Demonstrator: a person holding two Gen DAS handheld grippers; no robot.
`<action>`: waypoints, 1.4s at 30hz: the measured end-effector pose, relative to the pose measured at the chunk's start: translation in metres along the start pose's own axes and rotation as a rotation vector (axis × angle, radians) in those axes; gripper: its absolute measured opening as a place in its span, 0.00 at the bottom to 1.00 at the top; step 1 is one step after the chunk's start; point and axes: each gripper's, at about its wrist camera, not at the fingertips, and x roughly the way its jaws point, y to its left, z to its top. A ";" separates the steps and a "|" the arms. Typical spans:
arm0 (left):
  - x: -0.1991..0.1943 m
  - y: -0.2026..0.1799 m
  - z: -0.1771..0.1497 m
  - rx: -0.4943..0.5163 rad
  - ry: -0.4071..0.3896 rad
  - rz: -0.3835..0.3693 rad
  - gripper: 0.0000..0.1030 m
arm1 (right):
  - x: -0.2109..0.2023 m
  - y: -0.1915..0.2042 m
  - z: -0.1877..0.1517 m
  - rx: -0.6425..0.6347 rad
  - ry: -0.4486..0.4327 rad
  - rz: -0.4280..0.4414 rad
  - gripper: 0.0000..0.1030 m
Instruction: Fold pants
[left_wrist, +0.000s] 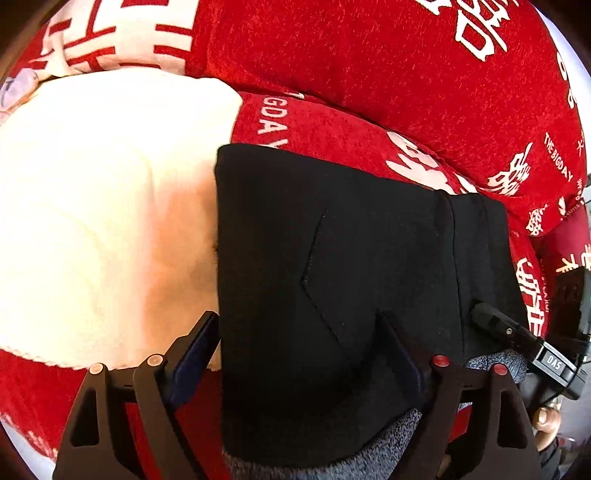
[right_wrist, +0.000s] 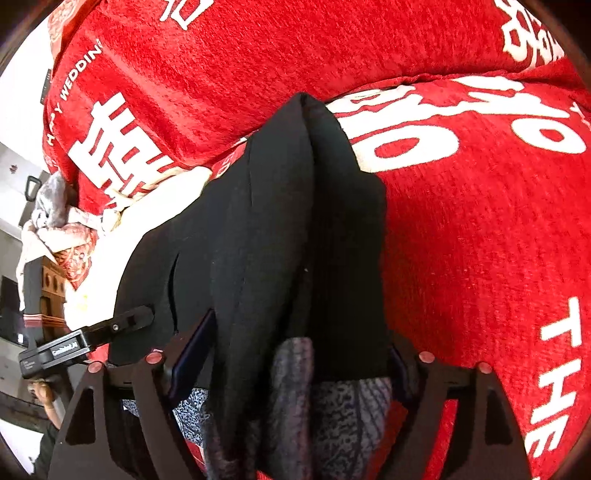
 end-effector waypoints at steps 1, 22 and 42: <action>-0.004 0.000 -0.001 0.002 -0.003 0.012 0.84 | -0.004 0.002 0.000 -0.007 -0.002 -0.020 0.82; -0.034 -0.014 -0.071 -0.009 -0.128 0.134 0.84 | -0.090 0.076 -0.069 -0.405 -0.309 -0.087 0.97; -0.018 0.019 -0.064 -0.094 -0.127 0.160 1.00 | -0.033 0.051 -0.078 -0.405 -0.163 0.003 0.97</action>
